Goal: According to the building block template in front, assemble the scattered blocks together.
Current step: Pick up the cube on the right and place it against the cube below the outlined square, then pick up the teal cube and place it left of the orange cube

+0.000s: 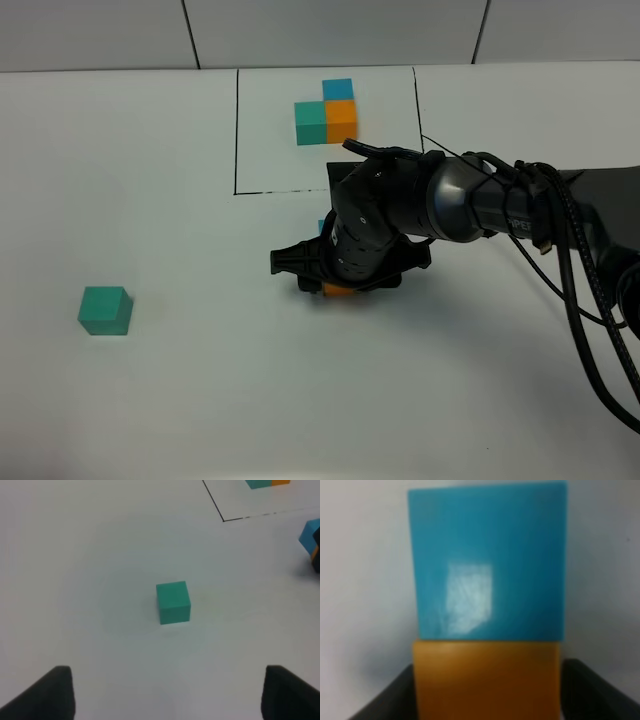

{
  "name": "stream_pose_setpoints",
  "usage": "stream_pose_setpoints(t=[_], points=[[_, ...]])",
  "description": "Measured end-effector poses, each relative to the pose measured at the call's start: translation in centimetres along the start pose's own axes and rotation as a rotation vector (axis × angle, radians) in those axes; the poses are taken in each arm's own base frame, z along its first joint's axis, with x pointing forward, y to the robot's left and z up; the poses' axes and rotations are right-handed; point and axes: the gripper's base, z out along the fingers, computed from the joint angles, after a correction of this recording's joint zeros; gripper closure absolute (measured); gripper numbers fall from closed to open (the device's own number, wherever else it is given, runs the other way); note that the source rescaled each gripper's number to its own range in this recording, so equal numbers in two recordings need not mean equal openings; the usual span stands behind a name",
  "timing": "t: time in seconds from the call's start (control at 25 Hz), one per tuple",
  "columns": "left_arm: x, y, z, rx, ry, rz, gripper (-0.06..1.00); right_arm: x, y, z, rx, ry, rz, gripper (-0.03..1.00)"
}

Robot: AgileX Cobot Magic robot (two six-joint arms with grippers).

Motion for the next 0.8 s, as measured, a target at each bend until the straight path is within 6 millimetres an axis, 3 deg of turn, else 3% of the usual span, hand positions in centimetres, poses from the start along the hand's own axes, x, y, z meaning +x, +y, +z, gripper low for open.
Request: stream_pose_setpoints(t=[0.32,0.44,0.68,0.8], points=[[0.0,0.0,0.0,0.0,0.0,0.0,0.07,-0.1,0.0,-0.4,-0.004,-0.006,-0.057,0.15],[0.0,0.0,0.0,0.0,0.0,0.0,0.07,-0.1,0.0,-1.1,-0.01,-0.015,-0.086,0.02],[0.0,0.0,0.0,0.0,0.0,0.0,0.07,-1.0,0.0,-5.6,-0.04,-0.078,-0.167,-0.03],[0.0,0.0,0.0,0.0,0.0,0.0,0.07,-1.7,-1.1,-8.0,-0.034,-0.101,-0.21,-0.03]])
